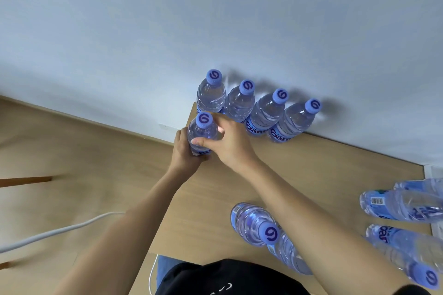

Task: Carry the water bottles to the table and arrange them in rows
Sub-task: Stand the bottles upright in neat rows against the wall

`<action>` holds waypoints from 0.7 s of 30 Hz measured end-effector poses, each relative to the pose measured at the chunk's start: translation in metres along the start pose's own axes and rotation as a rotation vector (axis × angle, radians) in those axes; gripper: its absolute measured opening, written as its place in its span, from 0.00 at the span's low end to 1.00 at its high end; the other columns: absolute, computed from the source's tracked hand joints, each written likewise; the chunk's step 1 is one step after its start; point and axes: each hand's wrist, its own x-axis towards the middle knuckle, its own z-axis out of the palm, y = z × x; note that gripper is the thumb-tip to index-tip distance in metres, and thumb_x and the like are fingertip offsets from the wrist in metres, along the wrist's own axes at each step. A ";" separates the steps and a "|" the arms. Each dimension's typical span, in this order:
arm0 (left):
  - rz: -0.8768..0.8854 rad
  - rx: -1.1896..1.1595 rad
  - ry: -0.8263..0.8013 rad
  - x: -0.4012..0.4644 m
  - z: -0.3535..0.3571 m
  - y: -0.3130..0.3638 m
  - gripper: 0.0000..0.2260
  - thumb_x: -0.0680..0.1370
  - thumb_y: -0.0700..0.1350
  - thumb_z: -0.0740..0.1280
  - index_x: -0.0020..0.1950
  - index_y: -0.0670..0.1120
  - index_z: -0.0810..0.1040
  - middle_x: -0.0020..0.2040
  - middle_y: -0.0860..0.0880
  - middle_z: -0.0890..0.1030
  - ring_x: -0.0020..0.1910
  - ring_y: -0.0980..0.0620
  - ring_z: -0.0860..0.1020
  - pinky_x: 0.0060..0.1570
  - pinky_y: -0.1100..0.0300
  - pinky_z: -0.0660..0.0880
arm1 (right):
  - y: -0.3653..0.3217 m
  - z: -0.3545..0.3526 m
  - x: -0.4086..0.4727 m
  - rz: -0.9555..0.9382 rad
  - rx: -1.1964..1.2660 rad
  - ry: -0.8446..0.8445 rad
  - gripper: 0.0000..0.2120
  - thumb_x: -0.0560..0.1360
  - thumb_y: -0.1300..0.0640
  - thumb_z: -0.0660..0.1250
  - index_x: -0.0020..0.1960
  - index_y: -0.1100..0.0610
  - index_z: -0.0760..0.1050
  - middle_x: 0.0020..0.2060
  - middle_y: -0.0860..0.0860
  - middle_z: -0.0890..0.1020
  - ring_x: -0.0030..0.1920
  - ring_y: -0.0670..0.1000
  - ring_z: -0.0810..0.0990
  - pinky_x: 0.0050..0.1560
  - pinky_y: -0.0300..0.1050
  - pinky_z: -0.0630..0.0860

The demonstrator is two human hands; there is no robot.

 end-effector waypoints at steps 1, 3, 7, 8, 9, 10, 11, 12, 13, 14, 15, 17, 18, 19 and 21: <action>-0.002 0.008 -0.009 0.004 0.000 0.002 0.33 0.61 0.33 0.80 0.63 0.39 0.72 0.57 0.44 0.75 0.58 0.42 0.75 0.57 0.44 0.75 | 0.000 0.000 0.003 -0.005 0.003 0.006 0.22 0.66 0.57 0.81 0.58 0.54 0.80 0.48 0.43 0.83 0.47 0.34 0.77 0.49 0.26 0.69; -0.002 0.023 -0.034 0.014 -0.002 0.004 0.32 0.62 0.33 0.80 0.63 0.38 0.73 0.57 0.41 0.77 0.58 0.41 0.76 0.56 0.43 0.75 | 0.001 0.001 0.008 -0.016 0.008 0.032 0.24 0.66 0.58 0.81 0.60 0.55 0.80 0.51 0.44 0.82 0.50 0.36 0.76 0.51 0.26 0.68; 0.004 0.049 -0.037 0.026 -0.003 0.006 0.31 0.63 0.33 0.79 0.63 0.38 0.72 0.58 0.40 0.77 0.60 0.41 0.75 0.57 0.43 0.74 | 0.000 0.002 0.019 -0.059 -0.049 0.083 0.27 0.66 0.57 0.81 0.62 0.59 0.79 0.58 0.49 0.76 0.56 0.42 0.74 0.58 0.32 0.69; 0.009 0.050 -0.036 0.029 -0.003 0.006 0.31 0.63 0.33 0.78 0.63 0.38 0.72 0.58 0.40 0.77 0.60 0.41 0.75 0.57 0.43 0.74 | 0.001 0.002 0.021 -0.067 -0.062 0.091 0.27 0.65 0.56 0.81 0.62 0.60 0.79 0.57 0.50 0.75 0.56 0.42 0.73 0.58 0.32 0.69; 0.015 0.049 -0.037 0.030 -0.003 0.007 0.31 0.63 0.33 0.78 0.63 0.38 0.71 0.58 0.40 0.77 0.60 0.41 0.75 0.57 0.43 0.74 | 0.001 0.002 0.022 -0.073 -0.071 0.097 0.27 0.65 0.56 0.81 0.62 0.60 0.79 0.57 0.50 0.74 0.55 0.41 0.72 0.57 0.31 0.68; 0.021 0.048 -0.040 0.031 -0.003 0.007 0.31 0.63 0.32 0.78 0.64 0.38 0.71 0.58 0.40 0.77 0.60 0.41 0.75 0.57 0.42 0.74 | 0.001 0.002 0.023 -0.076 -0.077 0.100 0.27 0.65 0.56 0.81 0.62 0.60 0.79 0.56 0.49 0.73 0.55 0.40 0.72 0.57 0.29 0.68; 0.027 0.046 -0.041 0.032 -0.003 0.007 0.31 0.63 0.32 0.78 0.64 0.38 0.71 0.58 0.40 0.77 0.60 0.41 0.75 0.58 0.42 0.74 | 0.002 0.002 0.023 -0.079 -0.080 0.102 0.27 0.65 0.56 0.81 0.62 0.60 0.79 0.55 0.48 0.73 0.54 0.40 0.71 0.57 0.28 0.67; 0.030 0.045 -0.041 0.032 -0.003 0.007 0.32 0.63 0.32 0.79 0.64 0.38 0.71 0.58 0.41 0.77 0.60 0.41 0.75 0.58 0.42 0.74 | 0.002 0.001 0.023 -0.081 -0.081 0.100 0.27 0.65 0.56 0.81 0.62 0.60 0.79 0.55 0.48 0.72 0.54 0.40 0.71 0.57 0.29 0.68; 0.030 0.045 -0.040 0.031 -0.004 0.007 0.32 0.63 0.33 0.79 0.64 0.39 0.71 0.58 0.41 0.77 0.60 0.42 0.75 0.57 0.42 0.74 | 0.002 0.001 0.023 -0.080 -0.082 0.097 0.27 0.66 0.56 0.81 0.62 0.60 0.79 0.55 0.48 0.72 0.54 0.41 0.72 0.58 0.31 0.69; 0.024 0.044 -0.037 0.030 -0.005 0.008 0.33 0.63 0.34 0.79 0.64 0.40 0.71 0.58 0.42 0.77 0.59 0.43 0.75 0.57 0.43 0.74 | 0.001 0.001 0.023 -0.076 -0.085 0.092 0.27 0.66 0.56 0.81 0.62 0.60 0.78 0.55 0.49 0.73 0.56 0.44 0.73 0.59 0.34 0.70; 0.016 0.042 -0.032 0.029 -0.005 0.008 0.33 0.62 0.35 0.80 0.64 0.42 0.71 0.59 0.44 0.77 0.59 0.45 0.76 0.57 0.44 0.75 | 0.000 0.001 0.023 -0.073 -0.089 0.087 0.27 0.66 0.56 0.81 0.62 0.61 0.78 0.55 0.50 0.73 0.57 0.46 0.75 0.60 0.37 0.71; 0.003 0.039 -0.028 0.026 -0.006 0.011 0.35 0.62 0.36 0.80 0.65 0.44 0.70 0.60 0.46 0.77 0.59 0.47 0.76 0.57 0.47 0.75 | -0.001 0.001 0.023 -0.068 -0.096 0.084 0.28 0.66 0.56 0.81 0.62 0.61 0.77 0.56 0.51 0.73 0.59 0.50 0.75 0.61 0.41 0.71; -0.003 0.034 -0.029 0.024 -0.006 0.012 0.35 0.62 0.37 0.81 0.66 0.44 0.70 0.60 0.46 0.77 0.59 0.47 0.76 0.57 0.48 0.75 | -0.002 0.001 0.022 -0.062 -0.097 0.081 0.29 0.66 0.57 0.81 0.64 0.61 0.75 0.57 0.51 0.73 0.60 0.50 0.75 0.61 0.42 0.71; -0.008 0.025 -0.030 0.022 -0.006 0.014 0.36 0.62 0.36 0.80 0.66 0.44 0.70 0.61 0.46 0.76 0.60 0.47 0.76 0.57 0.50 0.75 | -0.003 0.001 0.020 -0.050 -0.093 0.070 0.32 0.66 0.56 0.81 0.67 0.60 0.73 0.59 0.52 0.73 0.61 0.49 0.74 0.62 0.42 0.71; -0.016 0.024 -0.028 0.015 -0.007 0.018 0.36 0.63 0.36 0.80 0.67 0.44 0.69 0.62 0.46 0.74 0.61 0.48 0.74 0.58 0.52 0.74 | -0.002 -0.002 0.016 -0.009 -0.066 0.039 0.41 0.67 0.55 0.81 0.74 0.57 0.65 0.63 0.52 0.73 0.64 0.47 0.72 0.63 0.39 0.69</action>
